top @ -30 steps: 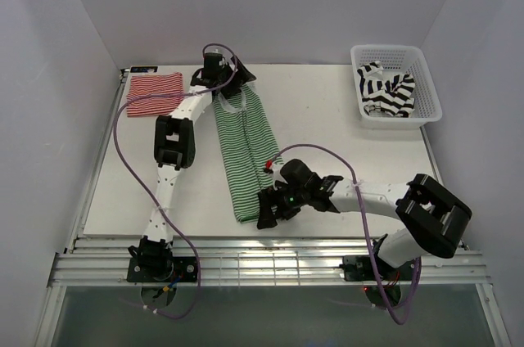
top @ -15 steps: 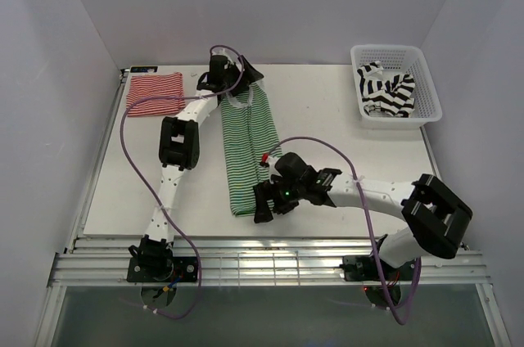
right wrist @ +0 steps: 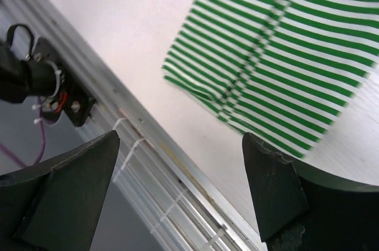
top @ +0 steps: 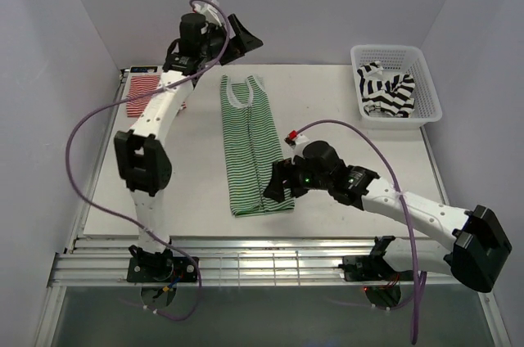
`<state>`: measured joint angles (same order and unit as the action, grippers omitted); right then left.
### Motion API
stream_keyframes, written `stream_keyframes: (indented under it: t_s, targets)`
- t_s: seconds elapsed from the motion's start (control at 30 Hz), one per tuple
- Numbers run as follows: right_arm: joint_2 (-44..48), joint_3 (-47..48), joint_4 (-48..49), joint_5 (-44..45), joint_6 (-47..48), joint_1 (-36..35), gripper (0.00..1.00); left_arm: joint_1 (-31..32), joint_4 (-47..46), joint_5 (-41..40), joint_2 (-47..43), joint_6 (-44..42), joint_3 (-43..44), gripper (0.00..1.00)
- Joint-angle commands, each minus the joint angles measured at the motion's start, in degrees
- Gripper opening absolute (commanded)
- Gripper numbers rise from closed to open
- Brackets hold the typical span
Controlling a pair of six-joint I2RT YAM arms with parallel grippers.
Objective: Fold and stack the tank tops
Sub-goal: Fold the tank top
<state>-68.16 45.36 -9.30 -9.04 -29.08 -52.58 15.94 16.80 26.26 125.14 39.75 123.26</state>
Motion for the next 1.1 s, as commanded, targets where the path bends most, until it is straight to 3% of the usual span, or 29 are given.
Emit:
stream_keyframes:
  t_s: [0.0, 0.03, 0.07, 0.13, 0.17, 0.27, 0.4, 0.67, 0.93, 1.07]
  targets:
    - [3.9, -3.8, -0.6, 3.2, -2.0, 6.1, 0.90, 1.4, 6.1, -2.7, -19.0, -3.9, -14.5, 0.98]
    - [4.5, -4.6, -0.7, 2.5, -2.0, 7.6, 0.90, 1.7, 6.1, -6.4, -27.0, -3.5, -20.3, 0.98]
    - [5.6, -5.8, -0.7, 1.6, -1.9, 9.1, 0.90, 2.5, 6.1, -8.2, -30.8, -3.2, -31.3, 0.98]
    - [6.0, -6.9, -0.6, -0.7, -0.2, 13.2, 0.90, 3.5, 6.1, -11.6, -41.1, -0.1, -41.7, 0.98]
    - [6.0, -7.7, -0.6, -1.2, 0.1, 14.3, 0.90, 4.1, 5.9, -12.8, -44.1, 0.8, -51.4, 0.98]
    - [4.4, -8.9, -0.5, -5.5, 1.0, 17.9, 0.90, 5.1, 6.5, -14.1, -53.1, 4.8, -66.5, 0.98]
    - [0.7, -9.9, -0.3, -8.1, 1.7, 19.4, 0.90, 5.6, 7.7, -10.4, -57.8, 8.7, -78.0, 0.98]
    - [-5.7, -11.5, 4.5, -13.0, 0.9, 19.4, 0.90, 5.9, 7.2, -6.2, -56.2, 10.8, -89.1, 0.97]
    - [-10.3, -14.6, 8.6, -15.4, -2.4, 19.4, 0.99, 7.1, 1.6, -2.8, -53.9, 12.8, -95.6, 0.76]
    - [-11.6, -15.9, 11.6, -16.8, -3.7, 19.4, 0.86, 8.1, -1.9, -2.0, -52.3, 14.3, -98.0, 0.68]
